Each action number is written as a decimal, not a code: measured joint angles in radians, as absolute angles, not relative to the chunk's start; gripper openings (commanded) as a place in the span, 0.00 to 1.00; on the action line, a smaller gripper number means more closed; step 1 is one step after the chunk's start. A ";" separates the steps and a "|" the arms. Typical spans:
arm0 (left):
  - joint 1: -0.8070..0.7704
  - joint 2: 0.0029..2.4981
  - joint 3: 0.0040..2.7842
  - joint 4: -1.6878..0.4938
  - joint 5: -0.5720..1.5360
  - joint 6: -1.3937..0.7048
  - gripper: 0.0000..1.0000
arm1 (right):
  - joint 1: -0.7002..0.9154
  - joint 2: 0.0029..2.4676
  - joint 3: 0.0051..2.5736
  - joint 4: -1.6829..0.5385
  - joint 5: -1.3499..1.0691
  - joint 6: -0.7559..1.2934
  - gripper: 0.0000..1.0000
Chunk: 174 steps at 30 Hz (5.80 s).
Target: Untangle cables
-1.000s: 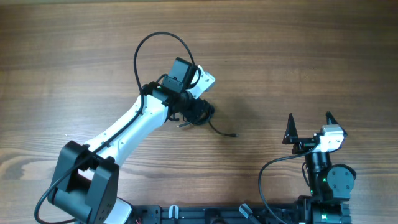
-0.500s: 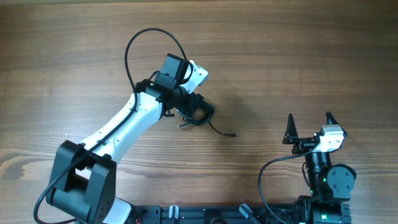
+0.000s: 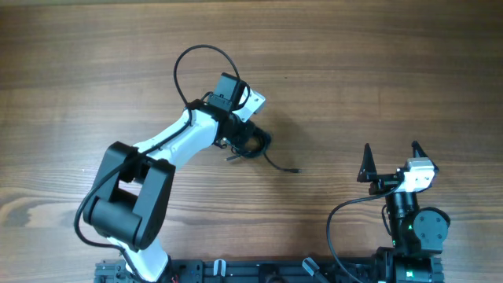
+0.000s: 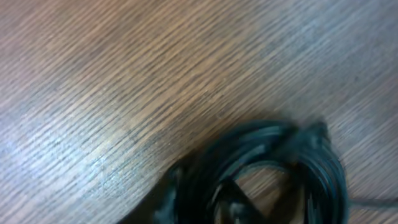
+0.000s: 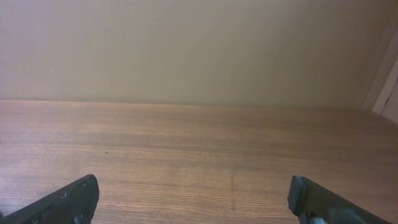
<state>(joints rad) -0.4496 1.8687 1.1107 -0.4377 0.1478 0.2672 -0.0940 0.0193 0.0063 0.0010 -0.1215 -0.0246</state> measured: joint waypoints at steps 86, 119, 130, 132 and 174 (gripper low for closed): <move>-0.360 1.531 1.114 -0.436 0.249 -0.738 0.04 | -0.080 0.784 0.402 -0.057 -0.710 0.657 1.00; -0.482 1.527 1.114 -0.493 0.047 -1.146 0.04 | 0.588 1.422 0.409 0.824 -0.326 1.019 0.49; -0.566 1.527 1.114 -0.477 -0.033 -1.142 0.04 | 0.606 1.422 0.409 0.811 -0.242 1.134 0.40; -0.569 1.527 1.114 -0.478 -0.036 -1.142 0.04 | 0.606 1.422 0.409 0.799 -0.234 1.140 0.37; -0.567 1.527 1.114 -0.438 -0.162 -0.776 0.04 | 0.426 1.424 0.409 0.879 -0.458 1.204 0.05</move>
<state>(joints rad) -0.5674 1.5272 1.1137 -0.4377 -0.1619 -0.7765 0.4263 1.4239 0.4088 0.8795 -0.4580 1.2041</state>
